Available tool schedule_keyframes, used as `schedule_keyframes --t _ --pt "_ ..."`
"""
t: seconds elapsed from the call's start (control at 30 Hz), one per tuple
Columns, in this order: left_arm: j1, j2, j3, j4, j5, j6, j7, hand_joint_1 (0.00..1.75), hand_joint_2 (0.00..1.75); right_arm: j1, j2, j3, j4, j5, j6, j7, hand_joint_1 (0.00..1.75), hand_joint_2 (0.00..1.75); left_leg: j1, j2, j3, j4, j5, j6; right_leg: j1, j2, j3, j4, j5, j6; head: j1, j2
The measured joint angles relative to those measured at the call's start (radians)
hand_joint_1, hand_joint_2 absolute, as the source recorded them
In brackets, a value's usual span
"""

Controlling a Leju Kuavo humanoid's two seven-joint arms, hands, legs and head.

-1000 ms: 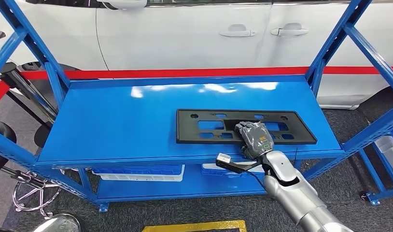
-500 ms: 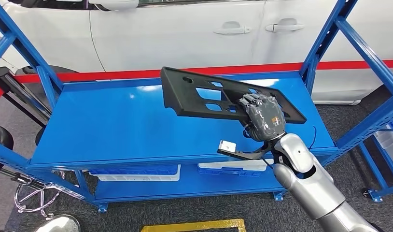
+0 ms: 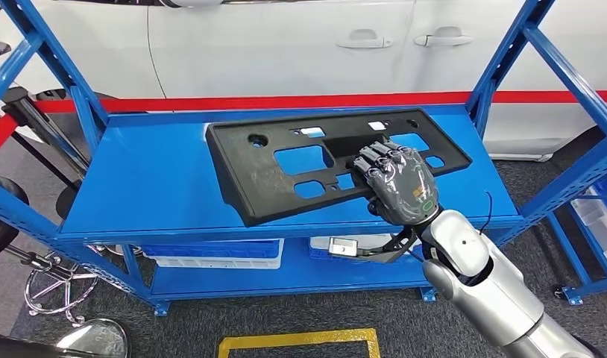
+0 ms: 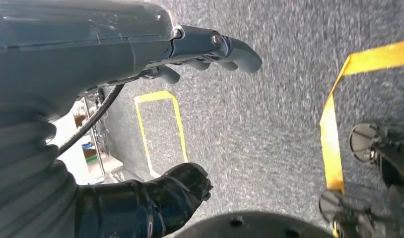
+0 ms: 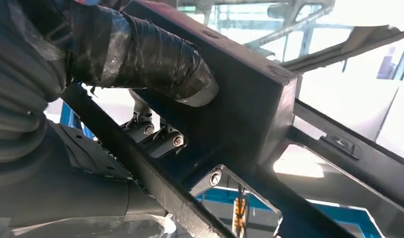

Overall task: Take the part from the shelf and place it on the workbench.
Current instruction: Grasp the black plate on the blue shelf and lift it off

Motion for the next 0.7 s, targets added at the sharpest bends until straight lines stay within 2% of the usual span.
schedule_keyframes --t 0.03,0.07,0.17,0.2,0.23,0.27,0.33,0.37,0.4,0.43,0.47,0.5,0.53,0.57,0.6,0.63,0.67,0.7 --pt "0.0 -0.002 0.002 0.0 0.0 0.0 0.0 0.0 1.75 -0.002 -0.003 0.004 -0.007 0.002 -0.001 0.0 1.75 1.75 0.0 -0.001 -0.005 0.003 0.005 -0.006 0.001 0.002 0.029 -0.048 0.014 -0.003 0.0 0.0" --pt "0.0 -0.003 0.003 0.0 0.0 0.001 0.0 0.0 1.75 -0.004 -0.007 0.008 -0.012 0.004 -0.002 0.001 1.75 1.75 -0.001 -0.002 -0.009 0.006 0.01 -0.013 0.004 0.004 0.043 -0.079 0.02 -0.007 0.0 0.0" --pt "0.002 -0.005 0.007 0.0 0.0 0.001 0.0 0.0 1.75 -0.009 -0.014 0.02 -0.024 0.006 -0.005 0.002 1.75 1.75 0.0 -0.005 -0.017 0.003 0.029 -0.033 0.01 0.004 0.028 -0.089 0.037 -0.028 0.0 0.0" --pt "0.003 -0.005 0.007 0.0 0.001 0.001 0.0 0.0 1.75 -0.01 -0.015 0.024 -0.026 0.007 -0.006 0.002 1.75 1.75 0.001 -0.005 -0.025 0.009 0.017 -0.037 0.009 0.002 0.018 -0.09 0.047 -0.039 -0.001 0.0" --pt "0.004 -0.005 0.008 0.0 0.001 0.001 0.0 0.0 1.75 -0.011 -0.015 0.027 -0.028 0.007 -0.006 0.002 1.75 1.75 0.003 -0.005 -0.036 0.035 -0.016 -0.041 0.008 0.0 0.007 -0.093 0.059 -0.049 -0.001 0.0" --pt "0.003 -0.005 0.008 0.0 0.001 0.001 0.0 0.0 1.75 -0.012 -0.015 0.031 -0.029 0.007 -0.006 0.002 1.75 1.75 0.004 -0.004 -0.052 0.079 -0.064 -0.044 0.007 -0.002 -0.006 -0.095 0.071 -0.057 -0.001 0.0" --pt "0.002 -0.006 0.008 0.0 0.001 0.001 0.0 0.0 1.75 -0.013 -0.017 0.037 -0.031 0.008 -0.007 0.002 1.75 1.75 0.005 -0.004 -0.082 0.207 -0.163 -0.048 0.012 -0.003 -0.034 -0.094 0.093 -0.066 -0.002 0.0" --pt "0.002 -0.006 0.008 0.0 0.001 0.001 0.0 0.0 1.75 -0.013 -0.018 0.039 -0.03 0.008 -0.007 0.002 1.75 1.75 0.005 -0.004 -0.087 0.26 -0.183 -0.048 0.015 -0.003 -0.05 -0.092 0.104 -0.066 -0.002 0.0" --pt "0.002 -0.006 0.008 0.0 0.0 0.001 0.0 0.0 1.75 -0.012 -0.023 0.042 -0.031 0.009 -0.008 0.004 1.75 1.75 0.005 -0.004 -0.078 0.287 -0.182 -0.047 0.018 -0.003 -0.065 -0.09 0.115 -0.067 -0.002 0.0" --pt "0.002 -0.006 0.008 0.0 -0.003 0.001 0.0 0.0 1.75 -0.007 -0.03 0.044 -0.033 0.009 -0.011 0.009 1.75 1.75 0.003 -0.004 -0.053 0.279 -0.163 -0.044 0.021 -0.003 -0.079 -0.088 0.124 -0.066 -0.002 0.0" --pt "0.001 -0.008 0.007 0.0 -0.01 0.002 0.001 0.0 1.75 0.004 -0.048 0.044 -0.041 0.01 -0.021 0.015 1.75 1.75 0.001 -0.005 -0.009 0.236 -0.136 -0.037 0.023 -0.003 -0.091 -0.086 0.132 -0.064 -0.002 0.0" --pt "-0.001 -0.01 0.006 0.0 -0.019 0.003 0.003 0.0 1.75 0.019 -0.072 0.041 -0.053 0.009 -0.037 0.022 1.75 1.75 -0.003 -0.006 0.045 0.169 -0.12 -0.027 0.024 -0.006 -0.1 -0.083 0.139 -0.061 -0.002 0.0" --pt "-0.003 -0.012 0.004 0.0 -0.029 0.005 0.005 0.0 1.75 0.038 -0.1 0.036 -0.068 0.007 -0.057 0.027 1.75 1.75 -0.007 -0.007 0.101 0.092 -0.118 -0.017 0.026 -0.01 -0.107 -0.082 0.145 -0.057 -0.002 0.0" --pt "-0.004 -0.017 0.001 0.0 -0.038 0.008 0.007 0.0 1.75 0.056 -0.131 0.026 -0.083 0.003 -0.081 0.031 1.75 1.75 -0.011 -0.007 0.142 0.031 -0.124 -0.01 0.025 -0.014 -0.11 -0.082 0.152 -0.053 -0.002 0.0" --pt "-0.005 -0.02 -0.003 0.0 -0.045 0.012 0.01 0.0 1.75 0.07 -0.157 0.016 -0.093 -0.002 -0.1 0.032 1.75 1.75 -0.015 -0.007 0.163 -0.009 -0.132 -0.005 0.024 -0.018 -0.113 -0.083 0.16 -0.047 -0.001 0.0" --pt "-0.005 -0.025 -0.007 0.0 -0.05 0.015 0.012 0.0 1.75 0.081 -0.18 0.005 -0.102 -0.006 -0.116 0.032 1.75 1.75 -0.018 -0.006 0.169 -0.028 -0.133 -0.003 0.023 -0.02 -0.114 -0.086 0.17 -0.042 -0.001 0.0" --pt "-0.003 -0.03 -0.01 0.0 -0.055 0.019 0.013 0.0 1.75 0.091 -0.2 -0.005 -0.111 -0.01 -0.127 0.031 1.75 1.75 -0.018 -0.005 0.163 -0.034 -0.123 -0.002 0.022 -0.02 -0.116 -0.09 0.18 -0.035 -0.001 0.0" --pt "-0.004 -0.033 -0.014 0.0 -0.058 0.021 0.014 0.0 1.75 0.103 -0.216 -0.013 -0.12 -0.014 -0.132 0.028 1.75 1.75 -0.017 -0.001 0.158 -0.04 -0.11 0.001 0.021 -0.017 -0.12 -0.088 0.177 -0.03 -0.001 0.0"
